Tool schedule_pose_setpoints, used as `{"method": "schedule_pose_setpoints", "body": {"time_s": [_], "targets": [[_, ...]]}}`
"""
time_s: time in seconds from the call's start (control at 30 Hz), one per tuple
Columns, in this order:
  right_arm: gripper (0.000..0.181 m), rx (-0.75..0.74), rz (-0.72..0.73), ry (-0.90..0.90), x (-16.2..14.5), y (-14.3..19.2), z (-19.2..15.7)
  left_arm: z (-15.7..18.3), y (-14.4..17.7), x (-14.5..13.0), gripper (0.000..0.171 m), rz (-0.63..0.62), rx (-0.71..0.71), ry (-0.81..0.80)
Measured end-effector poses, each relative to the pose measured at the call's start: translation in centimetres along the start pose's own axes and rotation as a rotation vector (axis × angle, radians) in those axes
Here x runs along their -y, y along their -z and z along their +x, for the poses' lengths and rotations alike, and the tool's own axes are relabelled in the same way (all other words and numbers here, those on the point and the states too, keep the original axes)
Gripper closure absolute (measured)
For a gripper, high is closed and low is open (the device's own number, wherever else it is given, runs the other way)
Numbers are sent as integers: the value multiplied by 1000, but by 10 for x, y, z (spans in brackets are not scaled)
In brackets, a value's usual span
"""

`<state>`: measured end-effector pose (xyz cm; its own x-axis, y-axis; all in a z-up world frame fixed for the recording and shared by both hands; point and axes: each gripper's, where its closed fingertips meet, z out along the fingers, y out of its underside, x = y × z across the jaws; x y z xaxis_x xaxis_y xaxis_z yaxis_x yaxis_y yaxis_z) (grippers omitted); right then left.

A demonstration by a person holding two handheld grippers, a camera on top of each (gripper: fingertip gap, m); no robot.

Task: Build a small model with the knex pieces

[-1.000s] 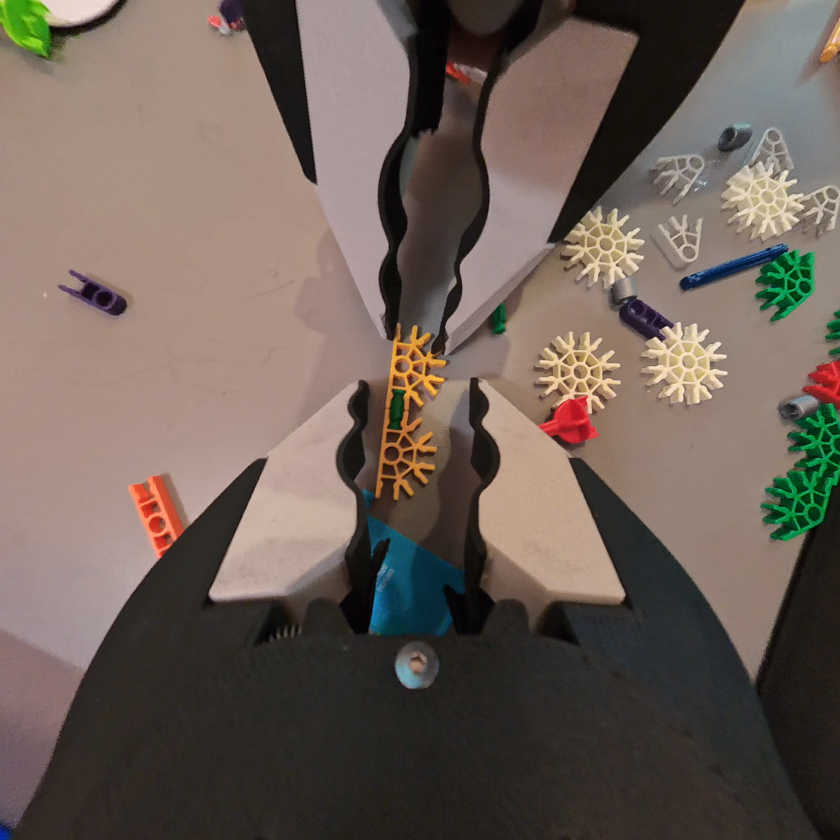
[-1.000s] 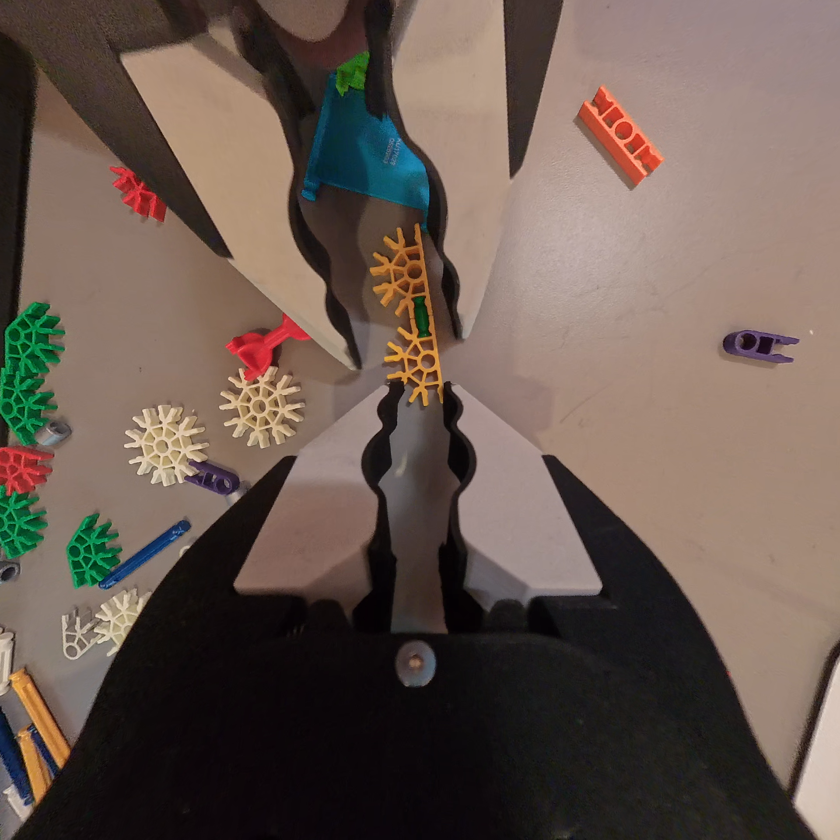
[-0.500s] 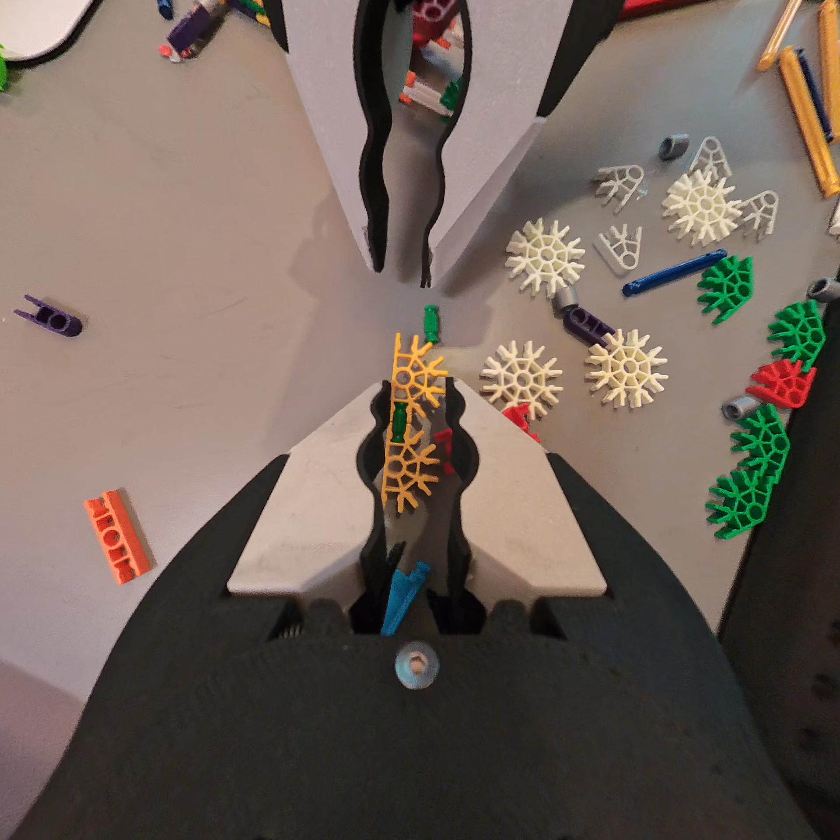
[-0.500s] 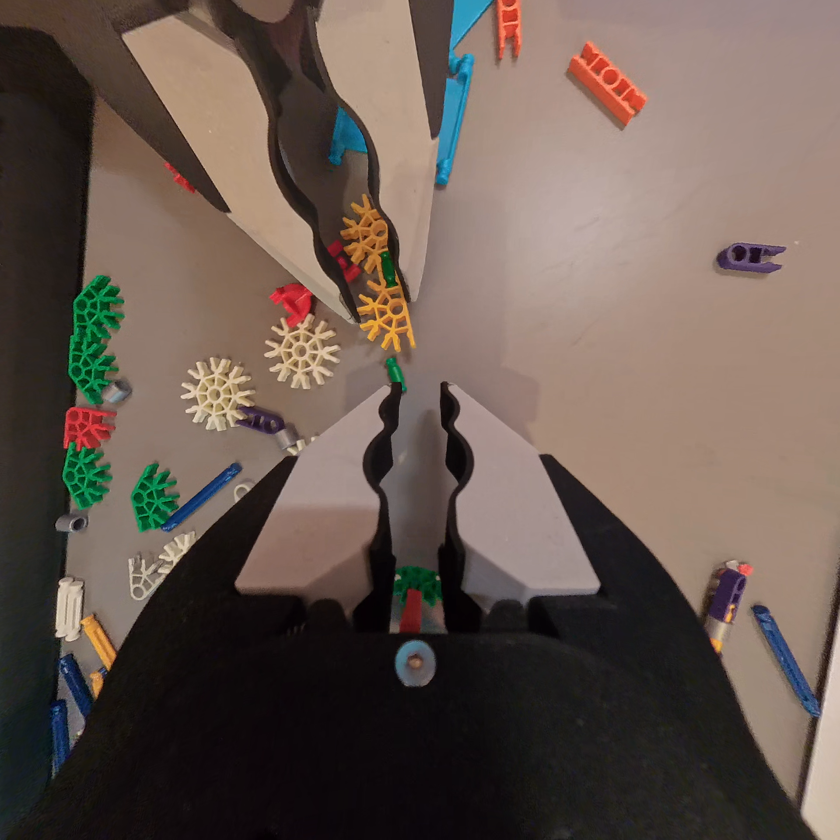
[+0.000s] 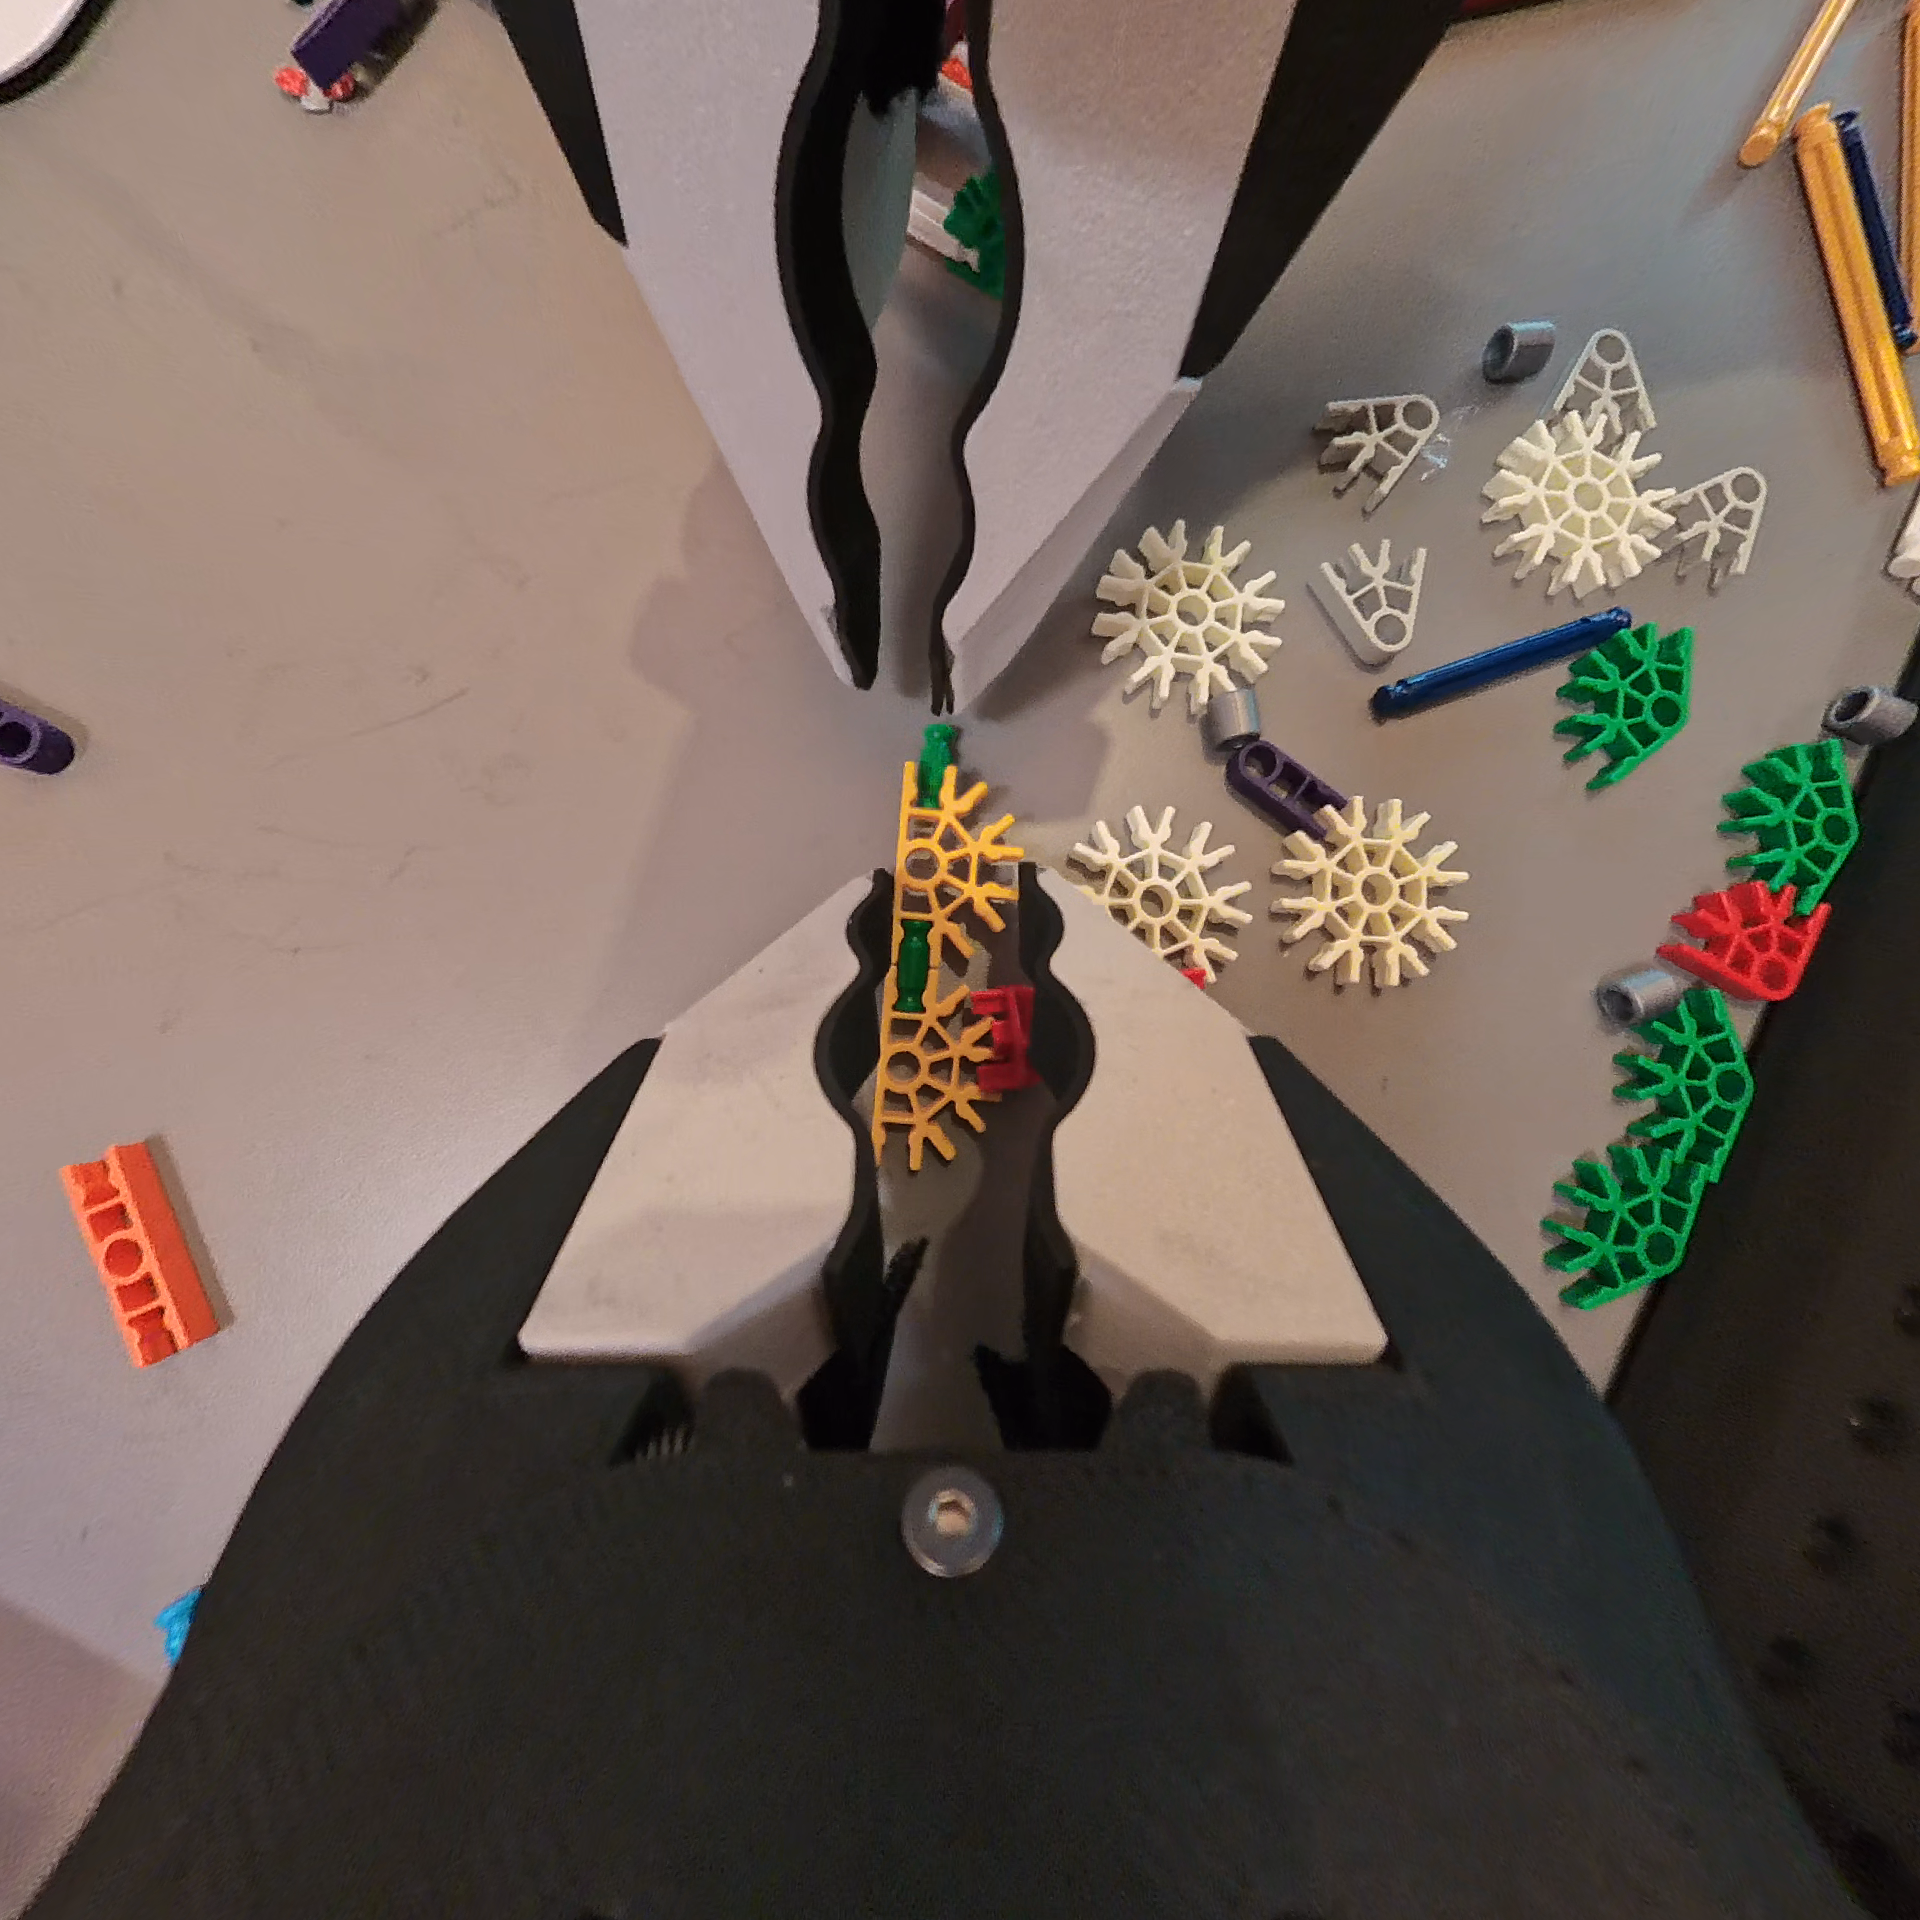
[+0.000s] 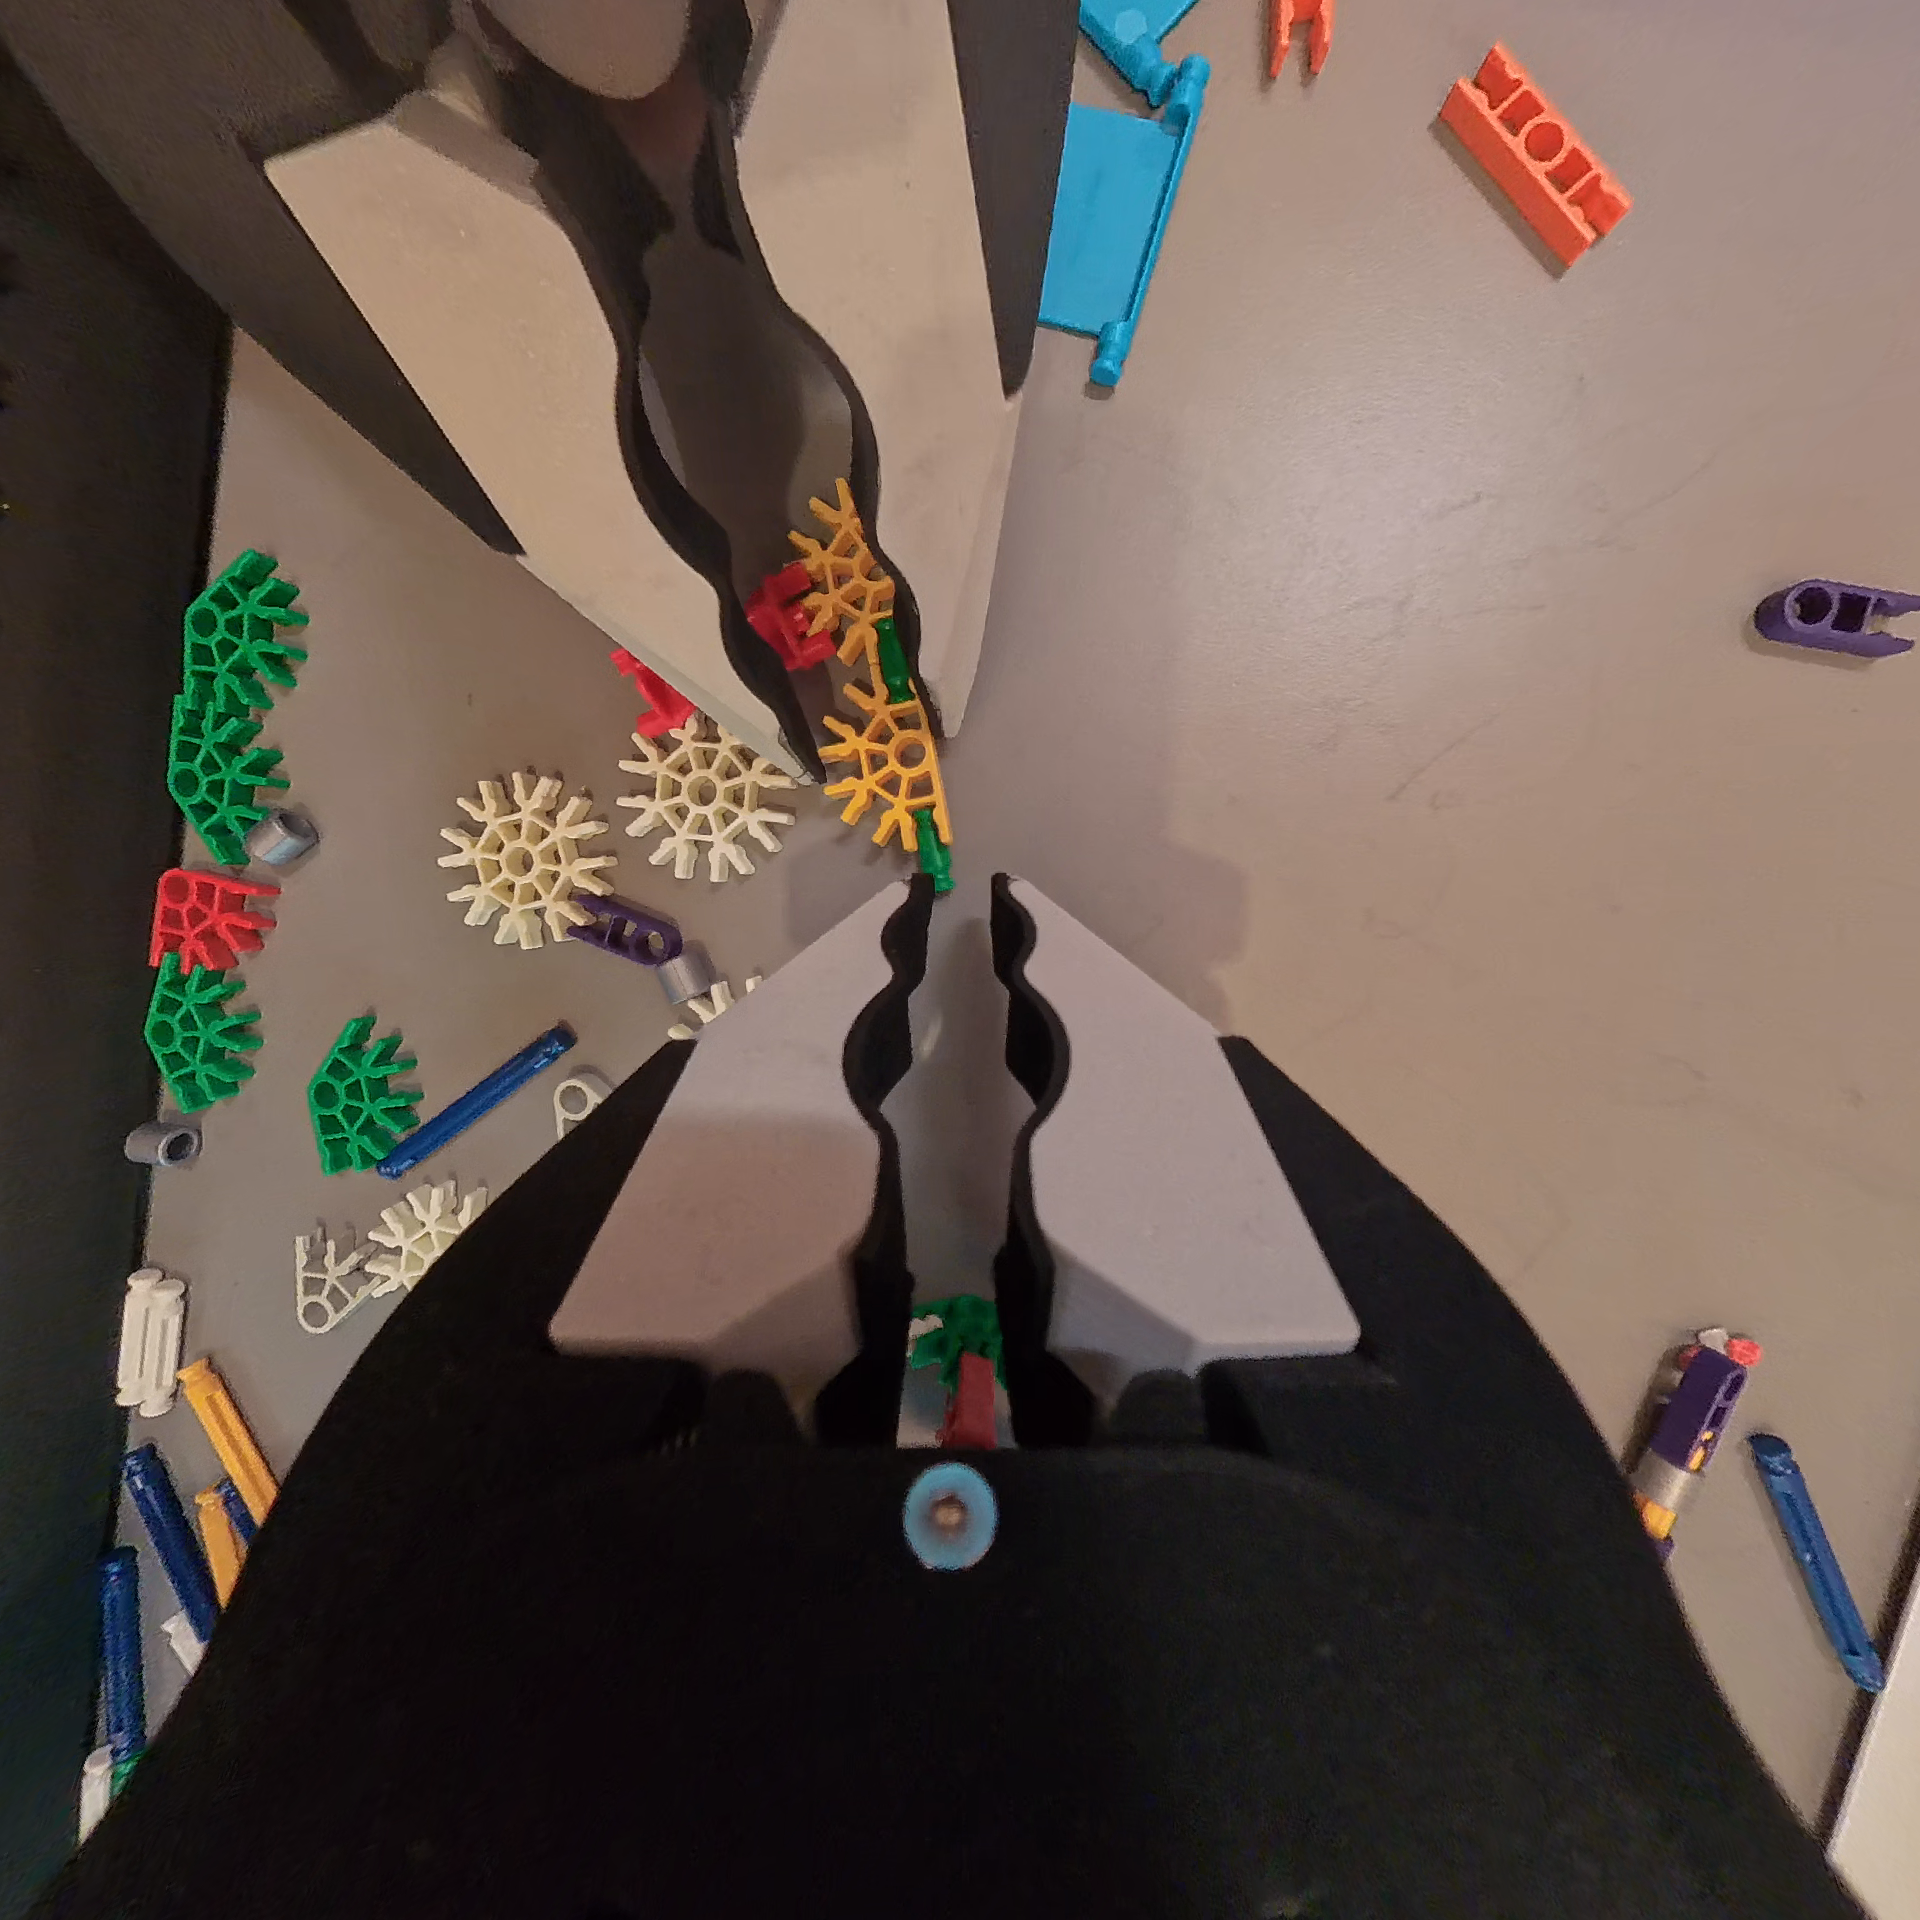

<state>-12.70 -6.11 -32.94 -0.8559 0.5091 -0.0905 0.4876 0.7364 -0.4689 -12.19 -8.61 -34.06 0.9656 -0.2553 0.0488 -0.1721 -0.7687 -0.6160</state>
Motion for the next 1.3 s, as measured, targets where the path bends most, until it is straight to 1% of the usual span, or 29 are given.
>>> {"method": "schedule_pose_setpoints", "body": {"time_s": [0.23, 0.37, 0.67, 0.73, 0.87, 0.97, 1.0, 1.13, 1.3], "targets": [[175, 15, 0, -2, 0, -4, -4, 3, -3, 1, 152, -14, 3, -23], [181, 12, 27, -34, 5, -5, -2, 2, -4, 1, 152, -34, 9, -42], [181, -7, -24, 7, 0, -11, 0, 1, -5, 0, 152, -66, 14, -69], [181, 4, -57, -1, -6, -15, 0, 3, -6, 1, 152, -52, 0, -69], [181, 0, -63, -2, -8, -16, 2, 2, -7, 2, 153, -52, 12, -79], [181, 15, 8, -25, 8, -4, -1, 0, -8, 3, 153, -50, 5, -75], [181, 16, 8, -22, 10, -2, -2, 0, -8, 3, 153, -50, 1, -75], [181, 30, -26, -20, 4, -9, -3, 0, -8, 3, 153, -52, -4, -84], [181, 37, -27, -23, 2, -12, -5, 0, -8, 3, 153, -31, -6, -73]]}}
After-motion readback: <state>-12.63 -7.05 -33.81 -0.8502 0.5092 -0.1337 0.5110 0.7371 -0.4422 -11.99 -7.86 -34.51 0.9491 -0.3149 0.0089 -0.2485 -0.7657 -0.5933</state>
